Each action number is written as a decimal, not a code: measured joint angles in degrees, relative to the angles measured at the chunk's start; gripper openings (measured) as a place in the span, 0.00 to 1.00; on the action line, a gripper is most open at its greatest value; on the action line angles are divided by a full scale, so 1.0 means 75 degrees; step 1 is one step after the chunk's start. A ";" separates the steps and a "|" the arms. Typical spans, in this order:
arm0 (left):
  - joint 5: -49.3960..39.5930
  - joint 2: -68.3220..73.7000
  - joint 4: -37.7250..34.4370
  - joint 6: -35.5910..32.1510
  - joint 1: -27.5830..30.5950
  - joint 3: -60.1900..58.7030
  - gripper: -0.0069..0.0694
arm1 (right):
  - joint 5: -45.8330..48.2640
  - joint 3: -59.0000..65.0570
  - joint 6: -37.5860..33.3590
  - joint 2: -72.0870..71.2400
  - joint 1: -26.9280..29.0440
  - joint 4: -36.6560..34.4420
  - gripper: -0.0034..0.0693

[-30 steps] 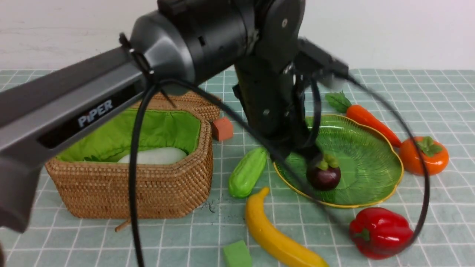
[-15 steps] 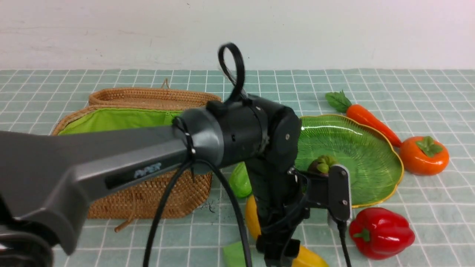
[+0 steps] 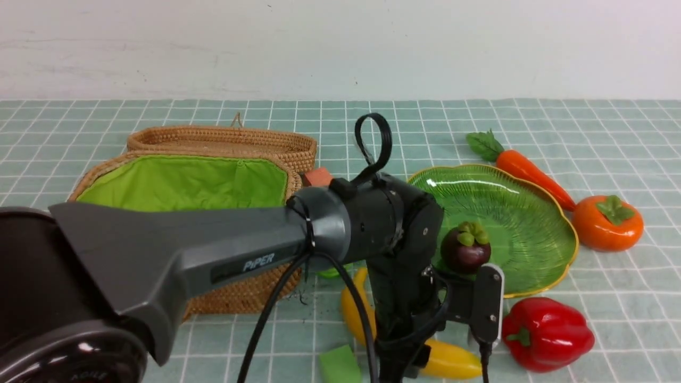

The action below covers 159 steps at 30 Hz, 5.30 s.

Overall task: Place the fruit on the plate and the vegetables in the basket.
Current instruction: Use the left arm to grab a banana and put it into the right plate, then take a chayote with your left arm and place it on the basket on the left.

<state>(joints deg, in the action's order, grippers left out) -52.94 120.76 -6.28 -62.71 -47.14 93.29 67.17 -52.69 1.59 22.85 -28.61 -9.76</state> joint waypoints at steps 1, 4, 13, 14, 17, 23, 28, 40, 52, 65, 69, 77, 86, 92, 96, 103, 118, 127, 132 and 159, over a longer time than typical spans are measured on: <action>-0.0027 -0.0022 0.0010 0.0000 -0.0020 0.0048 0.49 | 0.0000 0.0000 0.0000 0.0000 0.0000 0.0000 0.17; -0.0231 -0.0430 0.0305 -0.0014 -0.0172 0.0496 0.49 | -0.0027 0.0000 0.0000 0.0000 0.0000 0.0000 0.17; 0.1973 -0.0393 0.0837 -0.0014 -0.0084 0.1834 0.49 | -0.0287 0.0000 0.0000 0.0000 0.0000 -0.0179 0.18; 0.2327 -0.0240 0.0837 0.0046 -0.0084 0.1843 0.49 | -0.0287 0.0000 0.0000 0.0000 0.0000 -0.0246 0.18; 0.3097 0.0074 0.0837 0.0304 -0.0077 0.1850 0.49 | -0.0287 0.0000 0.0000 0.0000 0.0000 -0.0310 0.18; 0.5281 0.1093 0.0837 0.1485 -0.0046 0.1873 0.49 | -0.0287 0.0000 0.0000 0.0000 0.0000 -0.0462 0.18; 0.6241 0.1459 0.0692 0.1689 -0.0014 0.1878 0.49 | -0.0226 0.0000 0.0000 0.0000 0.0000 -0.0492 0.18; 0.5954 0.1476 0.0314 0.1736 -0.0014 0.1889 0.66 | 0.0013 0.0000 0.0000 0.0000 0.0000 -0.0580 0.18; 0.4506 0.1095 -0.0099 0.2164 -0.0014 0.1889 0.75 | -0.0003 0.0000 0.0000 0.0000 0.0000 -0.0580 0.18; -0.1355 -0.0818 0.1387 0.9010 0.0169 0.1957 0.08 | -0.0107 0.0000 -0.0212 0.0000 0.0000 -0.0580 0.19; -0.1743 -0.0577 0.1629 0.9168 0.0569 0.1957 0.08 | -0.0203 0.0000 -0.0212 0.0000 0.0000 -0.0580 0.19; -0.0987 0.0061 0.1897 0.8769 0.1448 0.1957 0.49 | -0.0261 0.0000 -0.0212 0.0000 0.0000 -0.0604 0.19; -0.0101 0.0333 0.2872 0.8715 0.1061 0.1957 0.72 | -0.0327 0.0000 -0.0212 0.0000 0.0000 -0.0696 0.20; -0.0019 0.0816 0.3636 0.8705 0.1022 0.1957 0.72 | -0.0327 0.0000 -0.0212 0.0000 0.0000 -0.0756 0.20; 0.0093 0.1074 0.3936 0.8705 0.1022 0.1957 0.72 | -0.0327 0.0000 -0.0212 0.0000 0.0000 -0.0792 0.20; 0.0199 0.1161 0.3941 0.8705 0.1022 0.1957 0.72 | -0.0327 0.0000 -0.0212 0.0000 0.0000 -0.0805 0.20; 0.0079 0.1292 0.3882 0.8728 0.1007 0.1970 0.67 | -0.0327 0.0000 -0.0212 0.0000 0.0000 -0.0805 0.20; -0.1147 0.0191 0.3801 0.8718 0.0382 0.3436 0.67 | -0.0512 0.0000 -0.0212 0.0000 0.0000 -0.0805 0.20; -0.2242 -0.0820 0.3730 0.8250 0.0167 0.3711 0.67 | -0.0752 0.0000 -0.0212 0.0000 0.0000 -0.0811 0.20; 0.0102 -0.2996 0.3672 0.3579 0.3669 -0.1254 0.67 | -0.0707 0.0000 -0.0793 0.0000 0.0000 -0.2013 0.20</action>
<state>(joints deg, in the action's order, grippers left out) -52.18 98.29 21.26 -35.87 -19.62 83.89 61.86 -52.69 -4.36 22.85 -28.61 -24.85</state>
